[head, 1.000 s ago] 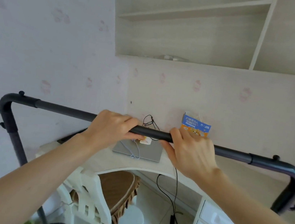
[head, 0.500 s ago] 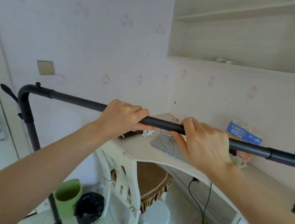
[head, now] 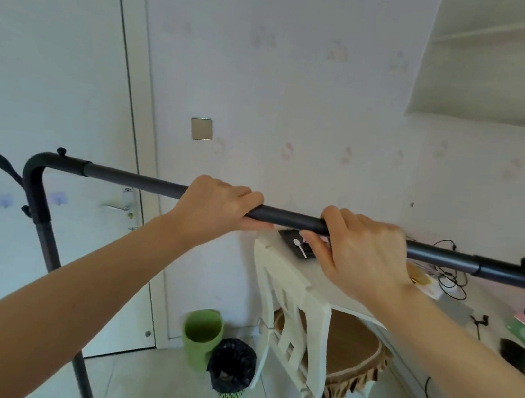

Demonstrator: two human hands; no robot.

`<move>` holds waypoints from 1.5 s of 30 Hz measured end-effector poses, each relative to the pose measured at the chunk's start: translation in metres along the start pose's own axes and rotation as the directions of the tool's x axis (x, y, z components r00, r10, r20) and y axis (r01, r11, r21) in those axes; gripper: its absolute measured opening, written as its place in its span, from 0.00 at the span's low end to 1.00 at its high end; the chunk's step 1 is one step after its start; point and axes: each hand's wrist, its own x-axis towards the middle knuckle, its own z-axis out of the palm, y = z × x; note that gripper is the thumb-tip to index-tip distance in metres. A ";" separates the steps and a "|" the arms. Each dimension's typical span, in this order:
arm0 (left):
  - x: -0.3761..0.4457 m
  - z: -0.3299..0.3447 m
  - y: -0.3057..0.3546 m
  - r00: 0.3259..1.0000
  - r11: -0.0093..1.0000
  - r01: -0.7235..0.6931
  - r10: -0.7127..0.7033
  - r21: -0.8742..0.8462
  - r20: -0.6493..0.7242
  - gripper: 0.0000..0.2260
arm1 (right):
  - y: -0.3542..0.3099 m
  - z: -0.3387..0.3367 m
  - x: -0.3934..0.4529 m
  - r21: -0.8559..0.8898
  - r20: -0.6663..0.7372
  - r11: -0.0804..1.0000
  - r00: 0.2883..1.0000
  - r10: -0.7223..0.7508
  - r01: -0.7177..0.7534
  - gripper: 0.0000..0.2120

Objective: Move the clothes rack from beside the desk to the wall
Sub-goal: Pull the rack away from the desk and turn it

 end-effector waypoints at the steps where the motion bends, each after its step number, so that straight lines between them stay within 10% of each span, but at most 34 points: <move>1: -0.008 0.000 -0.009 1.000 1.000 -0.002 0.001 0.016 0.015 0.23 | -0.009 0.005 0.006 0.019 0.004 1.000 1.000 -0.007 0.007 0.18; 45: -0.325 -0.007 -0.391 0.807 0.844 0.273 -0.462 0.462 0.367 0.21 | -0.453 0.233 0.337 0.566 -0.372 0.671 0.875 -0.311 0.479 0.21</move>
